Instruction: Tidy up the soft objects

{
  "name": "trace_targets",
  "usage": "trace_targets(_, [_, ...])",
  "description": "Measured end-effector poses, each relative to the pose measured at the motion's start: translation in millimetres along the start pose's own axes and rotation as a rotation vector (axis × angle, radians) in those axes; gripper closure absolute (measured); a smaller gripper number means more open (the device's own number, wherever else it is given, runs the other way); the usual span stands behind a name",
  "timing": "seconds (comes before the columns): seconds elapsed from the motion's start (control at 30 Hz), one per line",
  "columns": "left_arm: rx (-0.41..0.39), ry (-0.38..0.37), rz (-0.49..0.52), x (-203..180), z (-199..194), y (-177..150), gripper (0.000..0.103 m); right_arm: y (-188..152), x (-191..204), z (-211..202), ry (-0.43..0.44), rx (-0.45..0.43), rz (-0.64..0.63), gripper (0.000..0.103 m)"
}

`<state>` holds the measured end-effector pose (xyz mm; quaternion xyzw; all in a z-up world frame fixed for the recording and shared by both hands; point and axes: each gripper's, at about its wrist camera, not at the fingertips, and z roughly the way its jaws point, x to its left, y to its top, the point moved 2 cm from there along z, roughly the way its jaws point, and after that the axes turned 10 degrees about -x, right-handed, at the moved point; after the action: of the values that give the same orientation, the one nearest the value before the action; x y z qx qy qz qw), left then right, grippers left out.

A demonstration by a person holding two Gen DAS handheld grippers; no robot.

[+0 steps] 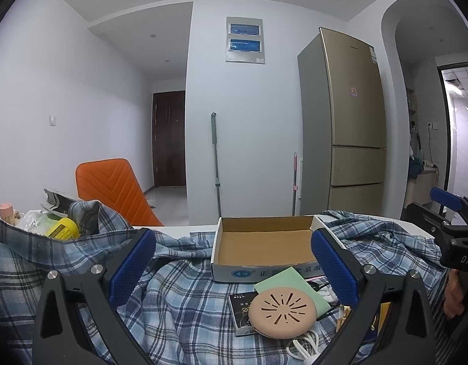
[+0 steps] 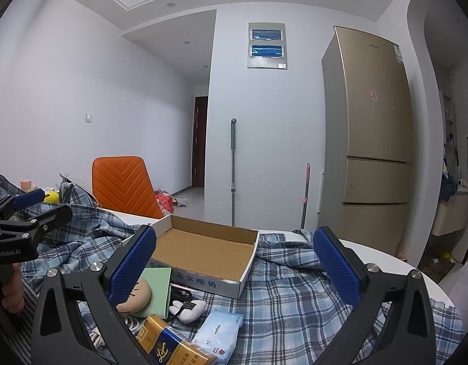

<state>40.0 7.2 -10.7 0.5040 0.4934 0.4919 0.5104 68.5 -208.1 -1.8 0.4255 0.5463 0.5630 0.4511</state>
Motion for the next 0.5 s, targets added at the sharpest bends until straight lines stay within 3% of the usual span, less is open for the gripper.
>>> trace_targets(0.3, [0.019, -0.015, -0.012, 0, 2, 3, 0.0, -1, 5, 4, 0.017, 0.017, -0.023, 0.0])
trace_targets(0.5, [0.038, 0.012, -0.029, -1, -4, 23, 0.0, 12, -1, -4, 0.001, -0.005, 0.003, 0.0])
